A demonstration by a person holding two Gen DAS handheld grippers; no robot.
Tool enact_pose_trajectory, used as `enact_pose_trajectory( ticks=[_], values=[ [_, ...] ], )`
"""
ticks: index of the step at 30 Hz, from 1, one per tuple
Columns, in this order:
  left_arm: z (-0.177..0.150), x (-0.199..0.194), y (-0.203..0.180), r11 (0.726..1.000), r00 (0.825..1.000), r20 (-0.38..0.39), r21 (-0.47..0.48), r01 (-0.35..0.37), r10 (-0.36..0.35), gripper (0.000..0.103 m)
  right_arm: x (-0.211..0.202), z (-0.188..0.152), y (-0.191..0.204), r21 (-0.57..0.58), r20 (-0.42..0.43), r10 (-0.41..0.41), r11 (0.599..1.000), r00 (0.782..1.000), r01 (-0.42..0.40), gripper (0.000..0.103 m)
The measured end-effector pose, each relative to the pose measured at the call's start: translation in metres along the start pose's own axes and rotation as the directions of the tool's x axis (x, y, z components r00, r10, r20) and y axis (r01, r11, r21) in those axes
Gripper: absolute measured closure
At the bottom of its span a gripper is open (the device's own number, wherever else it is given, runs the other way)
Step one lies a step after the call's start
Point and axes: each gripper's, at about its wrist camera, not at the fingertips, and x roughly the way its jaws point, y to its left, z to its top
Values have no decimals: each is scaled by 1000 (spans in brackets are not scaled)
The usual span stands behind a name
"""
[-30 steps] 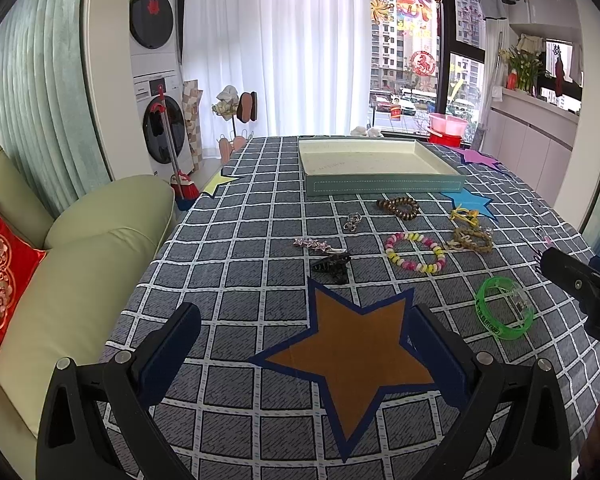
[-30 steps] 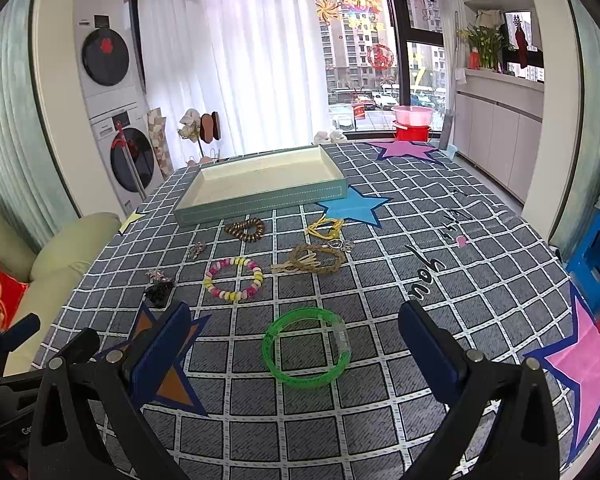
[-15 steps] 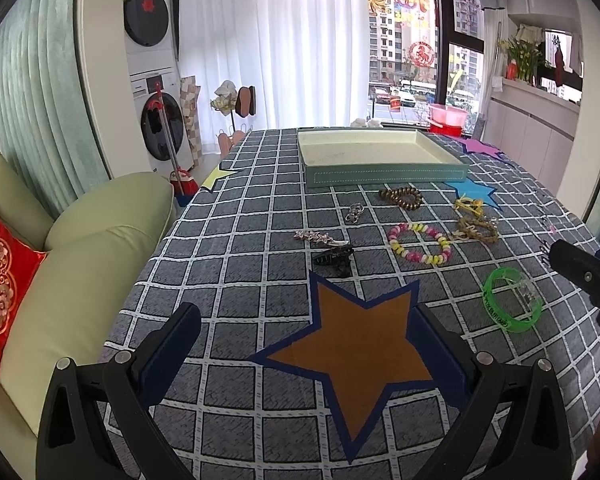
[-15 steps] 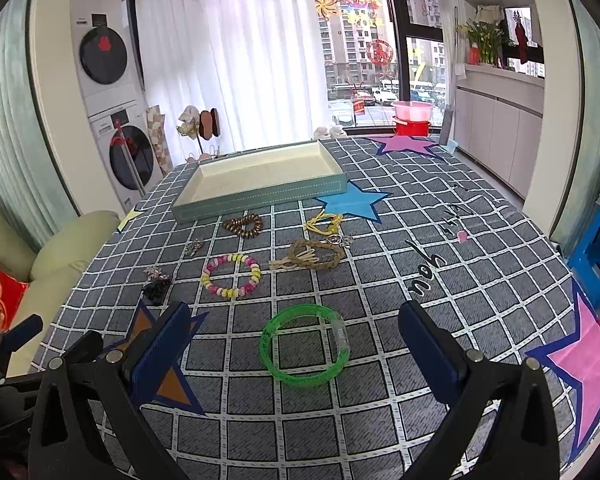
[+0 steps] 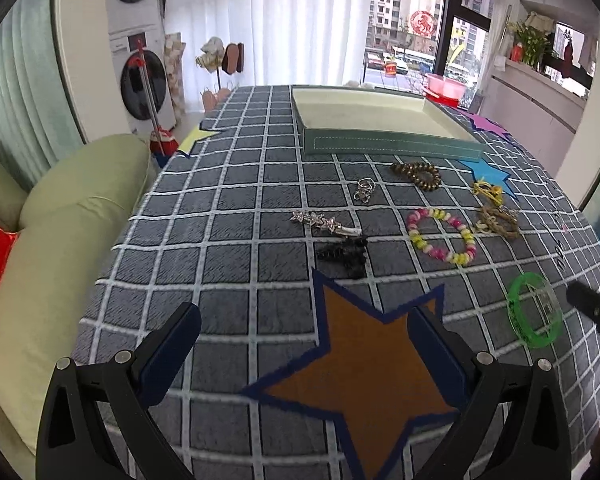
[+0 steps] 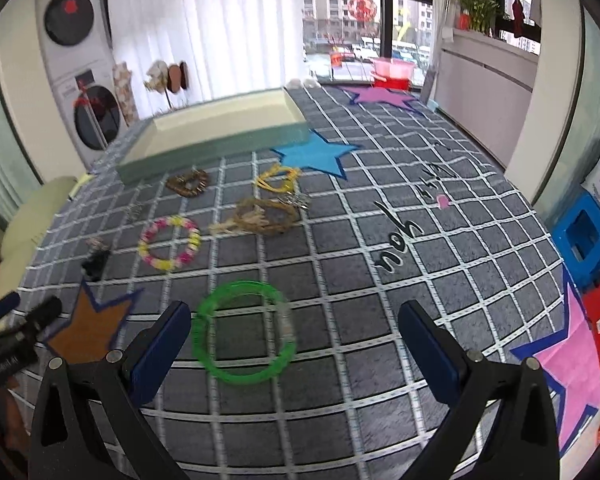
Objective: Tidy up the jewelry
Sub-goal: 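Grasp the black claw clip with left gripper while right gripper grasps green bangle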
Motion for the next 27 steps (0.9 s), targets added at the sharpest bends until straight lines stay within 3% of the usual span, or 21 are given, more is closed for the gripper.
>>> enact_pose_trajectory(
  ticks=[13,15,19,22,23,24,26,27],
  values=[
    [32,44,-21,995,998,-55,90,38,-33,0,46,-1,-5,-18,-158,-35,999,987,33,3],
    [33,50,-22,995,996,-76,93,43,-36,10,48,-1,-5,-20,-167,-34,999,985,31,9],
    [31,59,-22,994,993,-111,96,53,-42,18,49,1,0,-32,-167,-28,999,986,23,15],
    [29,60,-26,993,993,-112,110,54,-42,29,47,3,6,-53,-165,-14,999,986,5,29],
    [29,59,-27,992,993,-106,113,59,-47,36,46,3,8,-58,-165,-11,998,986,1,37],
    [29,57,-28,990,994,-97,123,67,-55,52,45,4,9,-60,-165,-6,998,986,-3,43],
    [29,57,-29,988,993,-97,133,73,-60,52,45,7,11,-60,-166,-2,998,986,-8,76],
    [29,56,-29,988,993,-96,133,77,-65,52,45,8,12,-56,-169,7,998,986,-17,86]
  ],
)
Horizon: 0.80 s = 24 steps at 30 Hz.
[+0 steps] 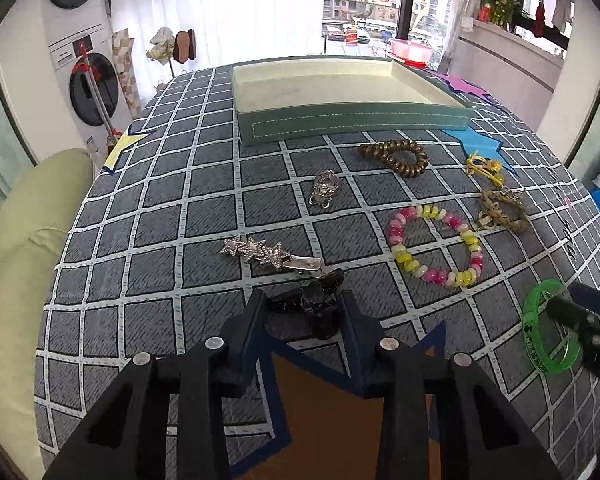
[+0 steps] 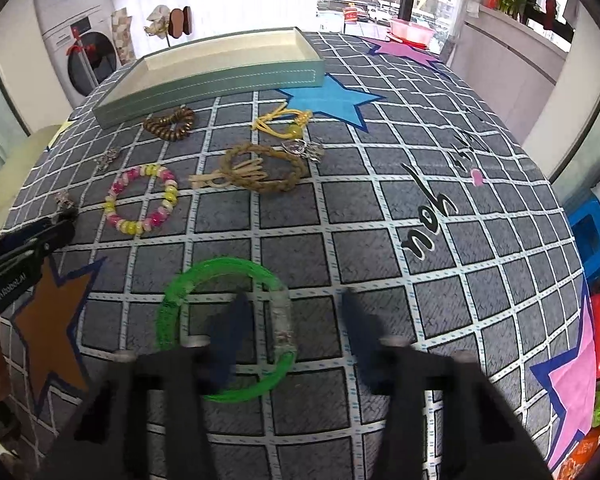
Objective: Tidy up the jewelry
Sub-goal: 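Grasp the black claw clip with left gripper while right gripper grasps green bangle, then carry both items into the tray and open both grippers to release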
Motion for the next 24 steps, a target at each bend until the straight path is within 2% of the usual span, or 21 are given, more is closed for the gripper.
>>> enact_pose_trajectory(
  ticks=[1,6,10,17,24],
  values=[
    [0,0,0,1000,1000,1,-1,4,-4,52,0,1,0,6,-5,3,1000,1000,-3,92],
    [1,-8,7,998,998,-5,-27,56,-56,52,-7,9,-4,28,15,51,998,999,-52,92],
    [11,-25,10,996,997,21,-26,80,-80,52,-18,33,-10,51,48,102,993,994,-105,92],
    [68,-54,18,991,987,99,-22,129,-126,52,-31,103,-10,34,106,172,984,979,-177,92],
    [141,-47,19,994,979,174,7,108,-107,52,-14,194,-6,28,119,213,976,970,-217,92]
  ],
)
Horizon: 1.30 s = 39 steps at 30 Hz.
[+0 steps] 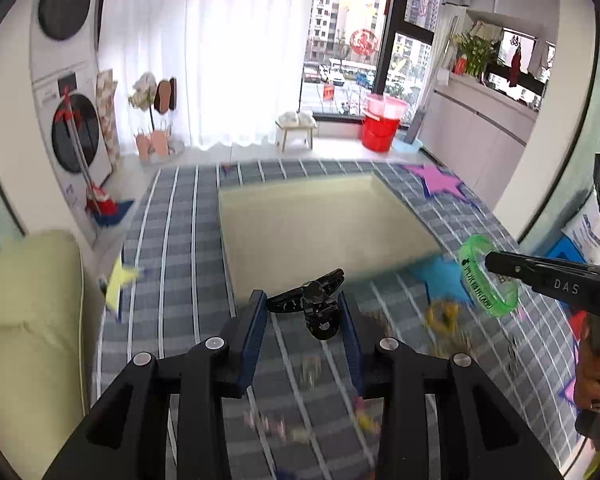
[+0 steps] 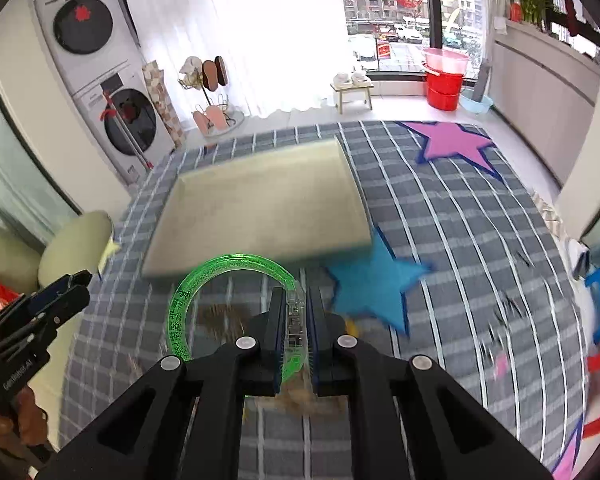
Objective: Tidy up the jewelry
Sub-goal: 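Carry both items into the tray and open both grippers to release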
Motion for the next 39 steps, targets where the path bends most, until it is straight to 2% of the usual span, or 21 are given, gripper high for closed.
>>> enact_pose_trajectory(
  ticks=[4,8,13,17,24,30,33,34,36,37,38,39],
  values=[
    [35,34,4,1000,1000,3,-2,-20,20,52,33,39,-5,31,-26,7,1000,1000,-6,92],
    [58,87,8,997,997,-16,18,-70,70,52,73,66,-13,76,-54,11,997,998,-7,92],
    [65,150,18,995,992,-85,10,-98,98,52,124,83,-19,77,-86,-33,996,996,40,92],
    [64,186,20,993,985,-126,12,-117,117,52,155,87,-19,61,-106,-70,995,992,77,92],
    [54,220,17,986,969,-182,54,-158,165,52,188,81,-23,60,-140,-105,992,985,115,92],
    [50,224,8,975,964,-162,93,-199,213,51,194,78,-18,10,-131,-158,987,979,160,91],
    [48,222,2,967,958,-151,115,-227,242,29,193,76,-13,-12,-121,-179,984,976,179,91],
    [48,221,1,967,959,-143,116,-228,243,28,193,76,-13,-12,-121,-175,985,977,175,88],
    [49,219,3,964,959,-133,125,-234,250,28,192,76,-14,-2,-123,-151,988,981,152,76],
    [49,219,3,963,958,-132,129,-237,253,28,191,76,-14,2,-124,-151,988,981,152,60],
    [50,218,4,963,958,-134,127,-236,252,28,190,76,-14,6,-119,-149,989,982,151,53],
    [50,218,4,964,959,-135,123,-234,250,28,187,76,-13,9,-110,-143,989,984,145,53]
  ],
)
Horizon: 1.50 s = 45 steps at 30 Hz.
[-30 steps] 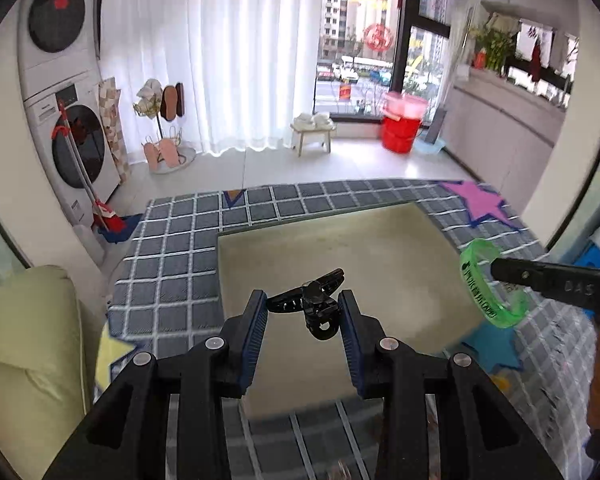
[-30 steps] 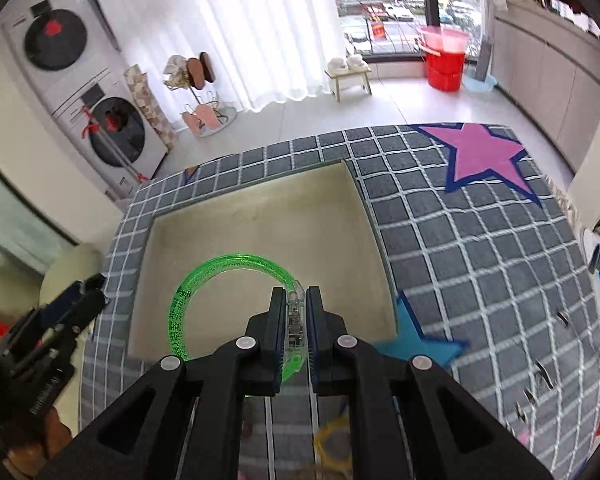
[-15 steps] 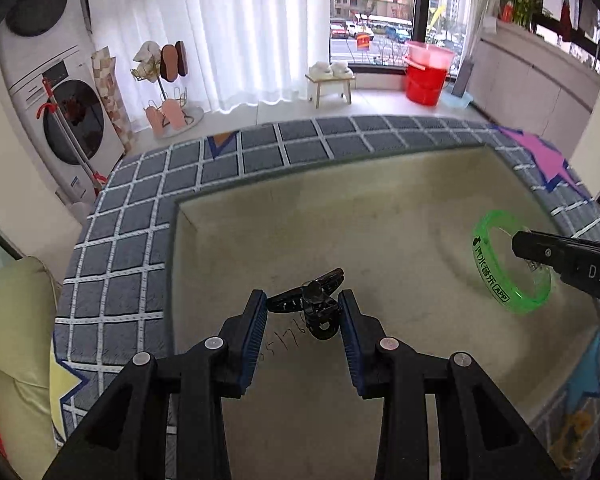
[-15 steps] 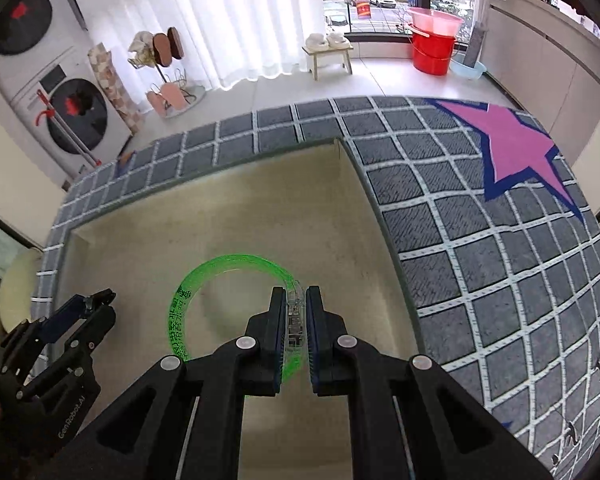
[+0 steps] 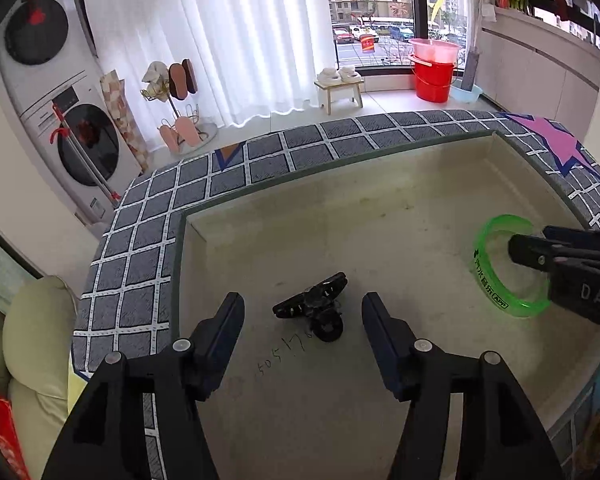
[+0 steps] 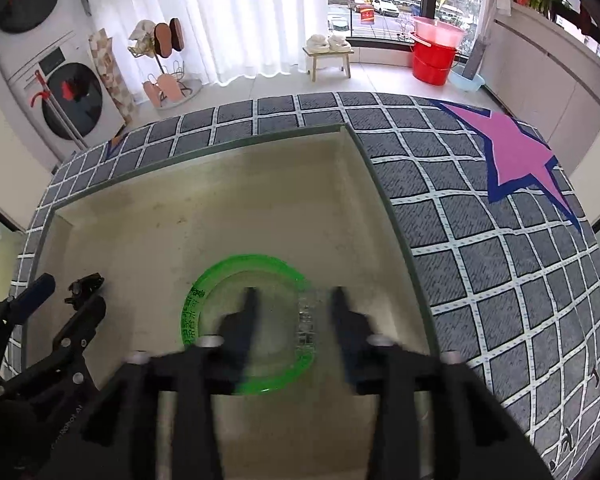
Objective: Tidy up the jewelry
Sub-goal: 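Carry both items into the tray and open both grippers to release, then move both tools back toward the remaining jewelry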
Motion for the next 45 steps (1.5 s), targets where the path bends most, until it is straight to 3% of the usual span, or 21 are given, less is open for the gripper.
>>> enact_pose_trajectory(
  ticks=[7,8,9,12,19,22,25,29,35,38,41,45],
  values=[
    [0,-15,9,999,999,28,-51,20,-19,27,-36,3,-2,27,76,60,998,995,-63,49],
    [0,-18,11,998,999,33,-56,23,-21,21,-41,2,-2,26,82,66,997,994,-68,49],
    [1,-21,13,998,999,38,-63,24,-21,0,-46,1,-2,25,89,70,997,994,-73,49],
    [3,-36,20,996,996,83,-83,26,-19,0,-61,-3,-1,21,106,87,996,991,-89,48],
    [-9,-84,33,996,989,144,-78,42,-31,0,-109,-25,0,8,161,152,988,975,-155,21],
    [-19,-104,40,994,989,136,-72,76,-66,0,-134,-37,-3,-2,205,187,982,961,-191,19],
    [-31,-119,46,993,988,133,-81,89,-78,0,-156,-50,-4,-17,250,217,975,944,-220,0],
    [-60,-140,54,993,989,125,-79,87,-77,0,-178,-69,-4,-28,262,250,967,932,-252,0],
    [-97,-155,64,991,993,97,-113,77,-66,0,-196,-97,-9,-34,218,220,975,951,-218,0],
    [-116,-157,64,989,997,55,-131,63,-56,0,-204,-112,-14,-24,216,216,976,952,-216,0],
    [-130,-154,64,984,996,6,-156,90,-90,0,-208,-126,-22,-14,209,199,979,957,-201,0],
    [-151,-151,61,975,996,-51,-213,60,-72,0,-205,-140,-33,11,179,165,985,970,-169,0]
  ],
)
